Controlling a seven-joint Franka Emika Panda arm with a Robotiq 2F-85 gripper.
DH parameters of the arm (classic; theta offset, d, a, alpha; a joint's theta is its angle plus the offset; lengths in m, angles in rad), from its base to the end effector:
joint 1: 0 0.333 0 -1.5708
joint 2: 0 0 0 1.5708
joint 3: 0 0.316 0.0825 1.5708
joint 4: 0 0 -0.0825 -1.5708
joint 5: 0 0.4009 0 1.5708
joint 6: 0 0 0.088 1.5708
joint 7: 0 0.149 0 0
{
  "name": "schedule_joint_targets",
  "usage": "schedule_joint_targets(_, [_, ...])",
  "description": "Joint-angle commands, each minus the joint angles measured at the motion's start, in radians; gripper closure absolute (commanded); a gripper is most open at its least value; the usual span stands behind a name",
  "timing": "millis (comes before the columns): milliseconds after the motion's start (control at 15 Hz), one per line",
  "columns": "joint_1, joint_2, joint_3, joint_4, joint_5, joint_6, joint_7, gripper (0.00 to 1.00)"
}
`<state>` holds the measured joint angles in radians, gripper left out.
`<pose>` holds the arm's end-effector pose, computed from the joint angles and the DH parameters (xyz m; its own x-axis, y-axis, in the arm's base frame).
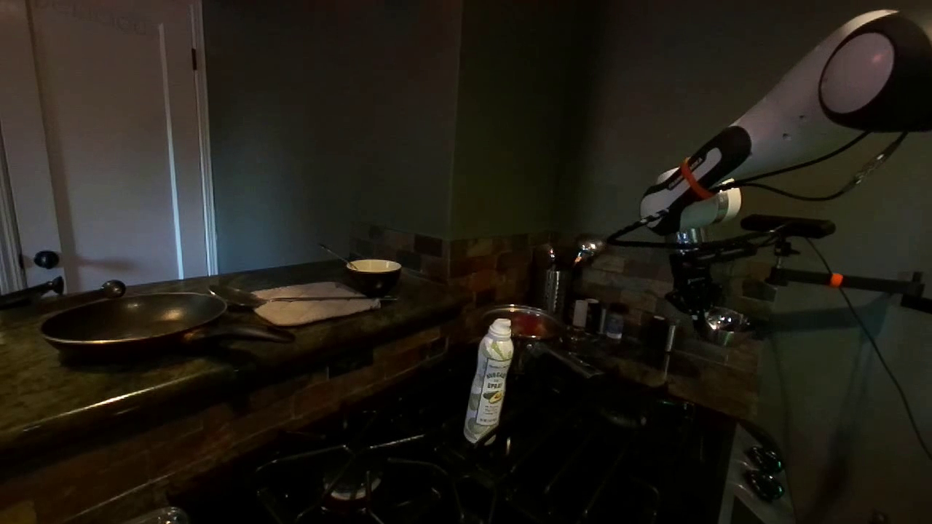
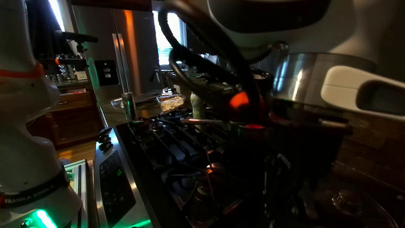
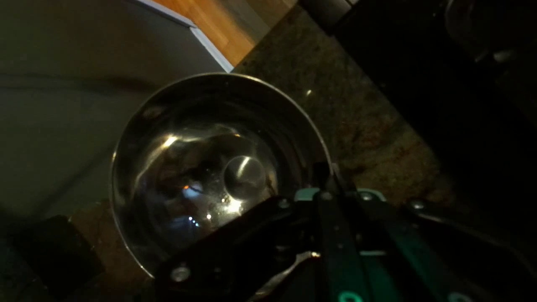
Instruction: Pick up the bowl on the counter and put it into the pan
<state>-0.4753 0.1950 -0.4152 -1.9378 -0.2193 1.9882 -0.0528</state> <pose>0.3591 -0.4716 0.3364 0.7201 -0.6760 -0.1564 -0.6321 -0.7321 0.2537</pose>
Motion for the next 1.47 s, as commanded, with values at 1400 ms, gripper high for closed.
schedule_joint_targets(1400, [0.25,-0.786,0.256,-0.523,-0.435,-0.004,-0.17,0.99])
